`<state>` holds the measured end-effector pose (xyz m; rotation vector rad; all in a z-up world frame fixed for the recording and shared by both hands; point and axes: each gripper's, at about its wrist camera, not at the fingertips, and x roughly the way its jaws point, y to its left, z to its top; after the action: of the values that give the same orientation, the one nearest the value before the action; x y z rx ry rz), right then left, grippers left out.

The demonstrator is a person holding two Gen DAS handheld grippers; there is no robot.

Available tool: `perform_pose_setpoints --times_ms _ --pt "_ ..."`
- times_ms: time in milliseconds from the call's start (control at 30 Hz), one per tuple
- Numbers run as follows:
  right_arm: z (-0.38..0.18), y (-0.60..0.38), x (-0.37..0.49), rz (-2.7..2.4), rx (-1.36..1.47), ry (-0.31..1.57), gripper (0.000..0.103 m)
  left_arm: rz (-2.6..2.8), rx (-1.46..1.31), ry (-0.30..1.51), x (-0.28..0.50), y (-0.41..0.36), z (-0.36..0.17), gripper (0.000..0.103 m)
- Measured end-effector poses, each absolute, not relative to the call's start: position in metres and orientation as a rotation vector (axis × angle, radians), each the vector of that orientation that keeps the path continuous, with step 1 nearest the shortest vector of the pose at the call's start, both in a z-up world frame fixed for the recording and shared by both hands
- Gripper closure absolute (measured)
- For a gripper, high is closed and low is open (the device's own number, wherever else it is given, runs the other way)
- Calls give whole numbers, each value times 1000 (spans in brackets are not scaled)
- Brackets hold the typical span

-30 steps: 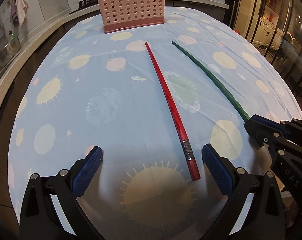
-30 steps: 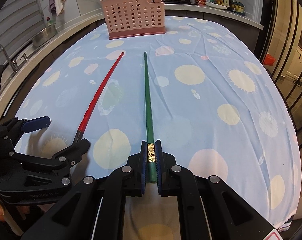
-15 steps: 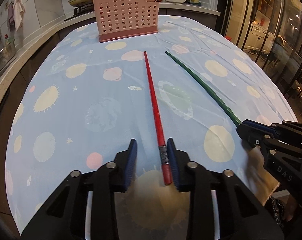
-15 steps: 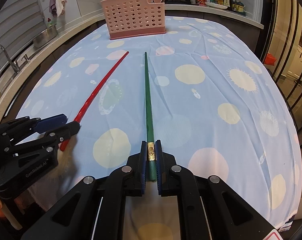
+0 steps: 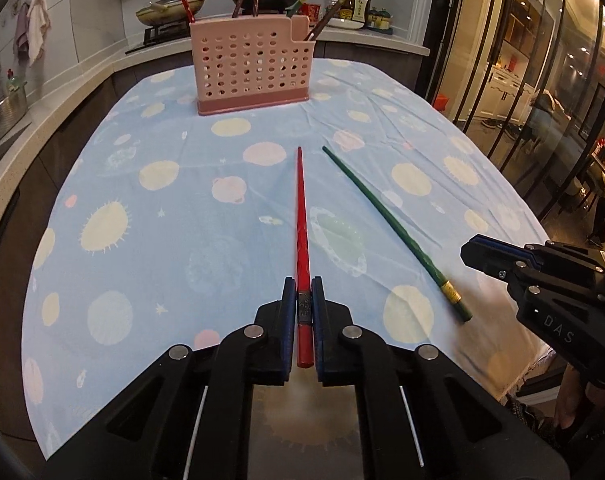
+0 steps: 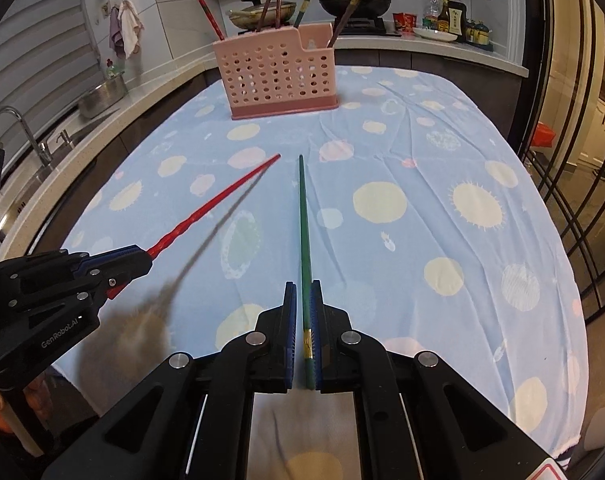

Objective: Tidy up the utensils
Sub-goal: 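Lift both chopsticks and carry them over the pink holder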

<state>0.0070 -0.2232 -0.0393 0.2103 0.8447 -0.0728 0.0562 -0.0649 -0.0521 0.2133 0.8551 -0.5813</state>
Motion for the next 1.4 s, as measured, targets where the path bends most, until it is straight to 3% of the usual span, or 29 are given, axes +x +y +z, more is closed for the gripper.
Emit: perform_pose_setpoints --times_ms 267,333,433,500,533,567,600,700,767,800,867,1067,1400 --pt "-10 -225 20 -53 195 787 96 -562 197 755 70 -61 -14 96" --pt "-24 -222 17 -55 194 819 74 -568 198 762 69 -61 -15 95" --pt "-50 -219 10 -60 194 879 65 -597 198 806 64 -64 -29 95" --pt "-65 -218 9 -59 207 921 65 -605 211 837 59 -68 -44 83" --pt "-71 -218 8 -60 207 935 65 -610 220 854 57 -70 -52 68" --pt "-77 -217 8 -64 203 951 65 -612 225 865 55 -71 -59 59" --pt "-82 -217 9 -68 200 962 67 -613 235 877 54 -74 -67 59" --pt "-87 -218 8 -88 189 963 80 -601 256 920 57 -77 -86 60" --pt "-87 -219 8 -87 183 963 93 -601 242 959 62 -75 -96 79" --pt "-86 -220 8 -83 187 964 96 -591 237 956 63 -73 -97 82" --pt "-85 -220 7 -81 180 964 96 -599 233 958 62 -70 -96 96" --pt "-67 -222 4 -72 203 921 96 -607 208 942 61 -63 -79 96" --pt "25 -236 16 -53 196 699 96 -595 154 722 78 -54 10 96"
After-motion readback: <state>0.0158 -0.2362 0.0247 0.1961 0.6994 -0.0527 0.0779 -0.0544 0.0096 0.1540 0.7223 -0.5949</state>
